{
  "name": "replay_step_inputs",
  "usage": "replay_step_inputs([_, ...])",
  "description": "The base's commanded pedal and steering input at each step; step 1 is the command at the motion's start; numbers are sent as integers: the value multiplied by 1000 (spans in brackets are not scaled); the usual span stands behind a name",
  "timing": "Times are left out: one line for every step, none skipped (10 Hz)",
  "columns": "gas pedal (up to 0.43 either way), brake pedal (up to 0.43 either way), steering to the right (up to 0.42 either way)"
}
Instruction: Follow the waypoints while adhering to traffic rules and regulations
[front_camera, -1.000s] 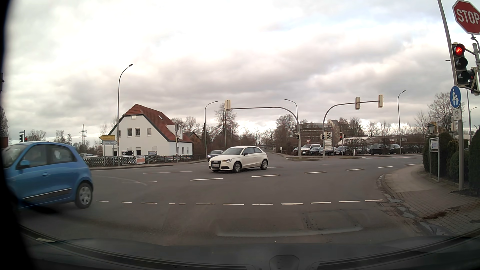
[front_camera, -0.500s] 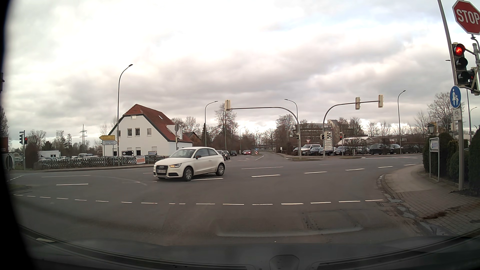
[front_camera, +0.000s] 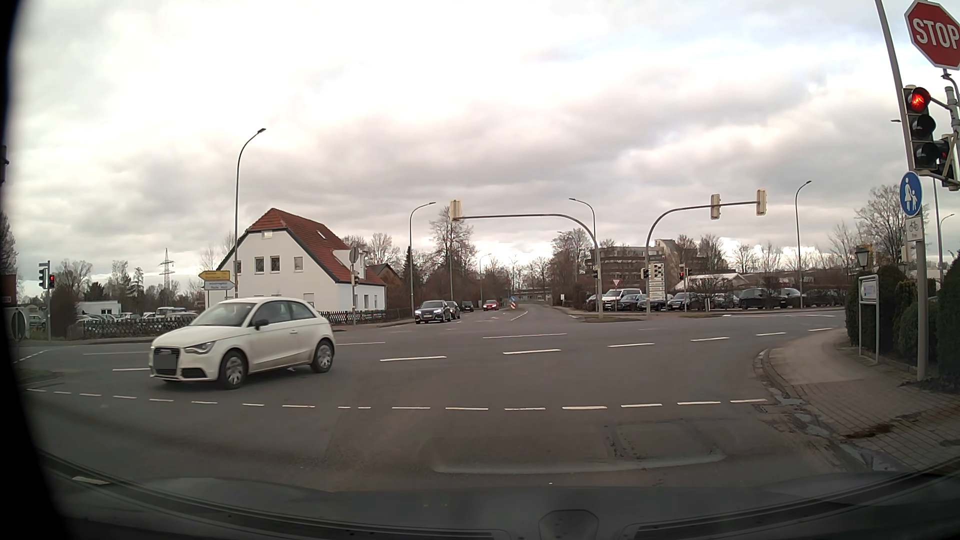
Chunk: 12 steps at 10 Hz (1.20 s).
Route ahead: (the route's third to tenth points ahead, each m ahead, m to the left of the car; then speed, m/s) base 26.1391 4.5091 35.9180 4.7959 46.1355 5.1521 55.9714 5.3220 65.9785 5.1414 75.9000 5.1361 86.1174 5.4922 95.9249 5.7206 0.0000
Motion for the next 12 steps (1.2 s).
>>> replay_step_inputs([0, 341, 4])
replay_step_inputs([0, 341, 4])
replay_step_inputs([0, 335, 4])
replay_step_inputs([0, 341, 4])
replay_step_inputs([0, 341, 4])
replay_step_inputs([0, 341, 4])
replay_step_inputs([0, 335, 4])
replay_step_inputs([0, 335, 4])
replay_step_inputs([0, 335, 4])
replay_step_inputs([0, 335, 4])
replay_step_inputs([0, 341, 4])
replay_step_inputs([0, 341, 4])
